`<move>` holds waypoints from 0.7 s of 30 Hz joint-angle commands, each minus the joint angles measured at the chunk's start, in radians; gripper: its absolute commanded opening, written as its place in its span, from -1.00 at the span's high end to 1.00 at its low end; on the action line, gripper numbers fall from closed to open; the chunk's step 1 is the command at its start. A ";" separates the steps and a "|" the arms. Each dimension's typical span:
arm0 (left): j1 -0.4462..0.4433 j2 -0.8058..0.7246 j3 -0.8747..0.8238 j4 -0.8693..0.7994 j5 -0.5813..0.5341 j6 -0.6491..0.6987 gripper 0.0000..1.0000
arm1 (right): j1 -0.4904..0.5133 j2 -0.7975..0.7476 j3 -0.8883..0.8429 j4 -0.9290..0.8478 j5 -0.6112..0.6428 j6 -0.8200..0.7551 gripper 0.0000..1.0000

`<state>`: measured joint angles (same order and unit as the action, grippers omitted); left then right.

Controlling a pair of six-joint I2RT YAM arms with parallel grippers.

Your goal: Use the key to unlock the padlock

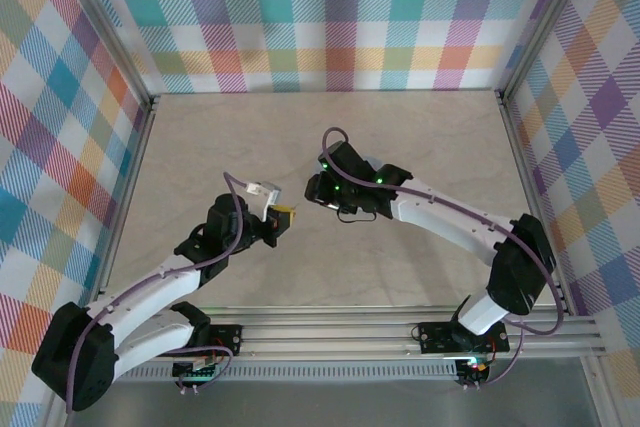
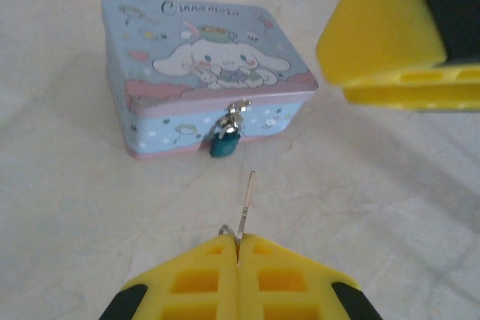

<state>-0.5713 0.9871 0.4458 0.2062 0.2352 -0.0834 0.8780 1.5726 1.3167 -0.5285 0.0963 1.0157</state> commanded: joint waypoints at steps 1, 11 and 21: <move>-0.033 0.001 0.038 0.062 -0.091 0.095 1.00 | -0.002 0.026 0.019 0.025 -0.124 0.103 0.06; -0.134 0.038 0.093 0.060 -0.189 0.158 1.00 | -0.013 0.086 0.052 0.054 -0.154 0.151 0.08; -0.157 0.039 0.082 0.064 -0.225 0.167 1.00 | -0.047 0.045 0.007 0.121 -0.151 0.209 0.09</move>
<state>-0.7055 1.0317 0.5106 0.2317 -0.0093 0.0689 0.8448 1.6447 1.3350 -0.4801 -0.0505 1.1816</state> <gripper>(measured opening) 0.046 0.453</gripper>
